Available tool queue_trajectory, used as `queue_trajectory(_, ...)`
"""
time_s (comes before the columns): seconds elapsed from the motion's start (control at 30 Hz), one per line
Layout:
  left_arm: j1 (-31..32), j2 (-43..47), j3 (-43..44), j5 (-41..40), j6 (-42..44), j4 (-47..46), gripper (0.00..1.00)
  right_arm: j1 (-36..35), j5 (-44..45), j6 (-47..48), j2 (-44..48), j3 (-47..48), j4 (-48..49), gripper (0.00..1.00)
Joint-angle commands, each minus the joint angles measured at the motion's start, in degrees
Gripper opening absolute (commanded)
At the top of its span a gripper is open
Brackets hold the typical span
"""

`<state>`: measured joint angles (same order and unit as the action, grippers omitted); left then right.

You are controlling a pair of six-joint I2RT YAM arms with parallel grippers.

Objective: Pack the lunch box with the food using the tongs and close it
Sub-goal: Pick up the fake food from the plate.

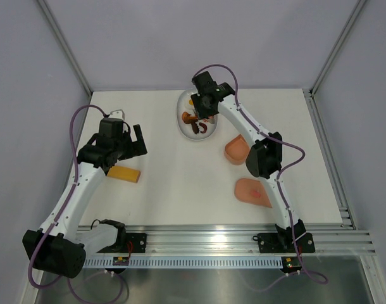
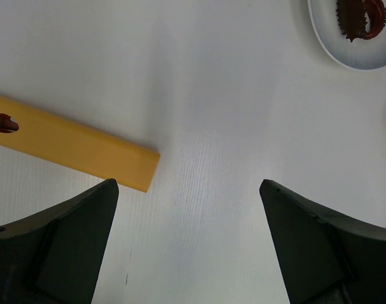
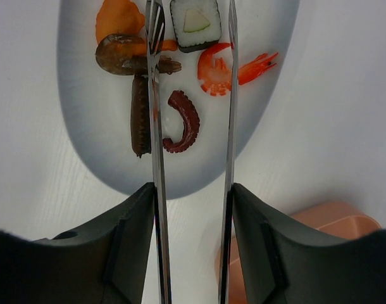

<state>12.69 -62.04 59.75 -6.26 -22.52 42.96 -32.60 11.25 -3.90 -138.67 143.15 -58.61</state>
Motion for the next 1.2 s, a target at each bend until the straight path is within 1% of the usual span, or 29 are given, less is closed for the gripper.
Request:
queue_trajectory(0.0, 0.14, -0.01, 0.28, -0.33, -0.07, -2.18, 0.99, 0.96, -1.05, 0.83, -0.72, 2.57, 1.83, 0.58)
queue_trajectory(0.17, 0.14, 0.25, -0.07, 0.81, 0.46, -2.62, 0.99, 0.96, -0.96, 1.35, -1.52, 2.31, 1.83, 0.58)
queue_trajectory(0.3, 0.14, 0.61, -0.68, 0.99, 0.38, -2.97, 0.99, 1.05, -1.14, 1.18, -1.34, 2.13, 2.18, 0.55)
queue_trajectory(0.43, 0.14, 0.43, -0.42, 0.64, 0.46, -2.71, 0.99, 1.05, -1.31, 1.0, -0.73, 2.13, 2.54, 0.45)
queue_trajectory(0.53, 0.14, 0.52, -0.42, 0.55, 0.55, -2.53, 0.99, 1.05, -1.23, 0.83, 0.5, 1.78, 2.97, 0.41)
queue_trajectory(0.7, 0.14, 0.78, -0.68, 0.55, 0.46, -2.71, 0.99, 1.05, -0.61, 0.39, 3.31, 0.02, 4.38, 0.36)
queue_trajectory(0.93, 0.14, 1.22, -1.03, 0.55, 0.2, -2.71, 0.99, 1.05, -0.43, -0.67, 9.29, -2.53, 6.84, 0.36)
queue_trajectory(1.17, 0.14, 1.66, -1.12, 0.64, -0.15, -2.62, 0.99, 1.05, -1.05, -1.55, 11.58, -3.23, 6.93, 0.37)
